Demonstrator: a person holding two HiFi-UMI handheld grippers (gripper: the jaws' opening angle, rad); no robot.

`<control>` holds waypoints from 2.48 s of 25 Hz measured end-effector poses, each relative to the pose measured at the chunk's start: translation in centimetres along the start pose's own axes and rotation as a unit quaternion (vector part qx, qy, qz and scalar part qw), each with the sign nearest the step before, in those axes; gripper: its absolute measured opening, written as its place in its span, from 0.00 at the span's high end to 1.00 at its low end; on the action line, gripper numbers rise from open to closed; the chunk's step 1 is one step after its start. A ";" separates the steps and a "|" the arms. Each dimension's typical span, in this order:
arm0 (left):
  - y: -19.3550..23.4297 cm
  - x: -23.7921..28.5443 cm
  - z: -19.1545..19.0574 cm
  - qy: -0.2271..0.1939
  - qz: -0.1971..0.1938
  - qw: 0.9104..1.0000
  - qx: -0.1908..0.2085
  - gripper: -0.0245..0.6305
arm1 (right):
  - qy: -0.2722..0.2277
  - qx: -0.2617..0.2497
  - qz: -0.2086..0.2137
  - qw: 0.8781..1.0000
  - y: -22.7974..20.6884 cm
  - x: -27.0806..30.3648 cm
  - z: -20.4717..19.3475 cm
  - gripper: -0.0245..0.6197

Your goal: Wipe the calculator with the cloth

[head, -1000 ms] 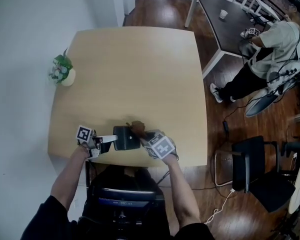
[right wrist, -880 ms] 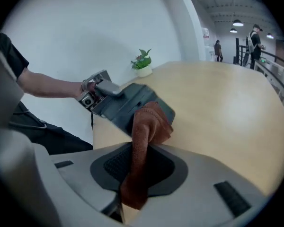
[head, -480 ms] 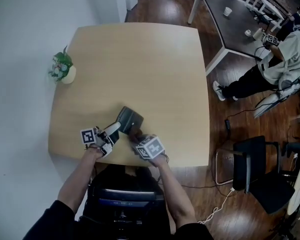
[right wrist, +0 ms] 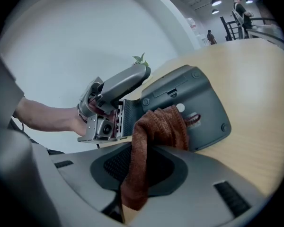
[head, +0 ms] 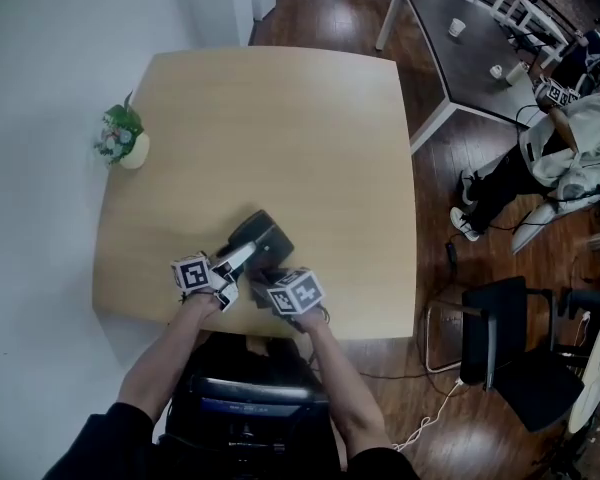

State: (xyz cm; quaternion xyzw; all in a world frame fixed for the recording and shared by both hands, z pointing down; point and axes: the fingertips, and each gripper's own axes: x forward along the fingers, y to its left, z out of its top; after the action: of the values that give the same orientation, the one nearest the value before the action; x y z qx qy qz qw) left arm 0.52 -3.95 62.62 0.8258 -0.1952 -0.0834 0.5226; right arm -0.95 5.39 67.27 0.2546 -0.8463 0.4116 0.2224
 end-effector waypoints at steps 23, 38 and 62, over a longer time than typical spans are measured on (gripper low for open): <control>2.1 2.1 -2.0 0.071 0.052 0.995 0.048 0.74 | -0.103 0.115 -0.121 0.981 -7.6 -5.6 -1.5 0.84; 1.8 3.3 -4.0 0.115 0.118 0.968 0.191 0.76 | -0.080 0.128 -0.085 0.985 -7.2 -5.4 -1.5 0.84; -12.6 -1.8 -1.6 0.079 -0.021 0.912 0.402 0.78 | -0.085 -0.082 -0.211 0.970 -2.2 -16.8 10.0 0.84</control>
State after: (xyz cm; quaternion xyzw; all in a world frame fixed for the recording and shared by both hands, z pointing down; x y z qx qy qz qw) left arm 2.38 2.89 51.95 0.9738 -0.1528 0.0565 0.1586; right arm 11.69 0.30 53.03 0.4427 -0.8200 0.2614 0.2515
